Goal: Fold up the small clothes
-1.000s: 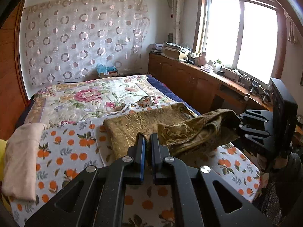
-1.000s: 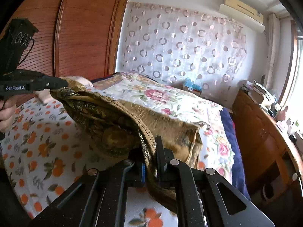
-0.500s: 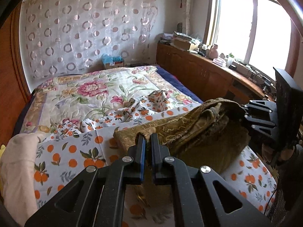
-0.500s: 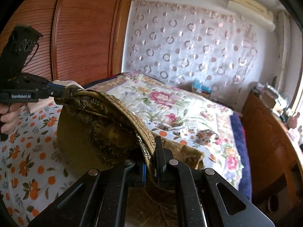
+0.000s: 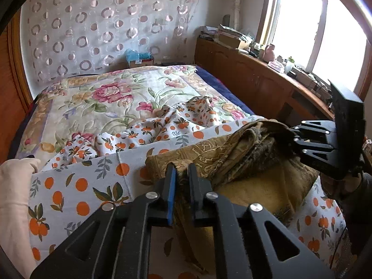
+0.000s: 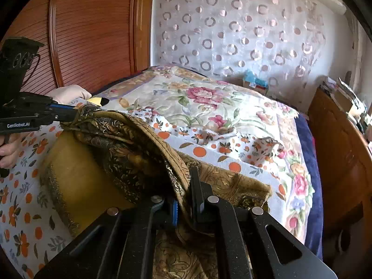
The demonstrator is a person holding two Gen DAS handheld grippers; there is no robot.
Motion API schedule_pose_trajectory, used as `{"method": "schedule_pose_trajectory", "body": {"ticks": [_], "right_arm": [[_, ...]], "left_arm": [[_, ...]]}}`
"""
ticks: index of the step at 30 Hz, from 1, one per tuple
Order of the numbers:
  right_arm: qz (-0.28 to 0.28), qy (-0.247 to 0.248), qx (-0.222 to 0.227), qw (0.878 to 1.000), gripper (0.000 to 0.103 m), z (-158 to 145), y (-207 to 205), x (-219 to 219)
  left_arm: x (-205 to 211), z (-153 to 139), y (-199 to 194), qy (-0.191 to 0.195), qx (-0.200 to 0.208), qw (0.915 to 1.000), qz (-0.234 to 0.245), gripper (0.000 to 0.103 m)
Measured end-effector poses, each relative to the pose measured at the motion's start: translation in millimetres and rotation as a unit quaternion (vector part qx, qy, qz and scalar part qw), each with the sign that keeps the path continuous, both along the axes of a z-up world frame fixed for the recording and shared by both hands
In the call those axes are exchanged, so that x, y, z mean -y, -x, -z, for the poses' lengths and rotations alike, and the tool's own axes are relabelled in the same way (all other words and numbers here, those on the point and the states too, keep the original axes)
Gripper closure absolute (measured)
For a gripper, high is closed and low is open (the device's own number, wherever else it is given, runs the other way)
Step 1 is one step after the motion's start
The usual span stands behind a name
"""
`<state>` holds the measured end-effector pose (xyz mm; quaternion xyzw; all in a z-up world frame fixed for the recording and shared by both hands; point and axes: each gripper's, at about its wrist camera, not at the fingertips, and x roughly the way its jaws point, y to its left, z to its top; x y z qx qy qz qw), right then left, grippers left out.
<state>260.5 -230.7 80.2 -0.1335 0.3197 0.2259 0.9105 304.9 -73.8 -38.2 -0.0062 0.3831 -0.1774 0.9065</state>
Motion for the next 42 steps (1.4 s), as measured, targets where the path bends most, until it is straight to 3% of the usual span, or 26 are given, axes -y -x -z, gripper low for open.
{"method": "schedule_pose_trajectory", "body": {"ticks": [2, 5, 7, 11, 12, 18, 26, 34, 42], "right_arm": [[0.007, 0.005, -0.004, 1.0, 0.094, -2, -3, -2], [0.017, 0.011, -0.008, 1.0, 0.089, -7, -4, -6], [0.022, 0.01, -0.008, 1.0, 0.084, -13, -5, -8], [0.052, -0.005, 0.01, 0.999, 0.057, -31, 1, -3], [0.062, -0.015, 0.015, 0.998, 0.054, -37, 3, 0], [0.107, -0.036, 0.036, 0.993, 0.054, -57, 40, 21], [0.149, 0.003, -0.016, 0.989, 0.052, -30, 74, 41], [0.159, -0.055, -0.088, 0.982, 0.037, -10, 66, 55], [0.138, -0.086, -0.112, 0.98, 0.037, -8, 42, 67]], "left_arm": [[-1, -6, 5, -0.002, 0.021, 0.9998, -0.003, 0.058], [-4, -12, 8, -0.007, 0.042, 0.9991, -0.006, 0.042], [-6, -9, 8, -0.006, 0.041, 0.9991, -0.004, 0.042], [-5, 0, 6, -0.018, 0.036, 0.9992, -0.006, 0.042], [-5, 3, 4, -0.018, 0.032, 0.9993, -0.004, 0.042], [-2, 17, 1, -0.027, 0.012, 0.9996, 0.0, 0.042], [2, 29, -2, -0.038, -0.004, 0.9993, 0.0, 0.042], [-6, 42, -11, -0.025, -0.034, 0.9991, -0.005, 0.042], [-6, 47, -17, -0.006, -0.063, 0.998, -0.004, 0.042]]}}
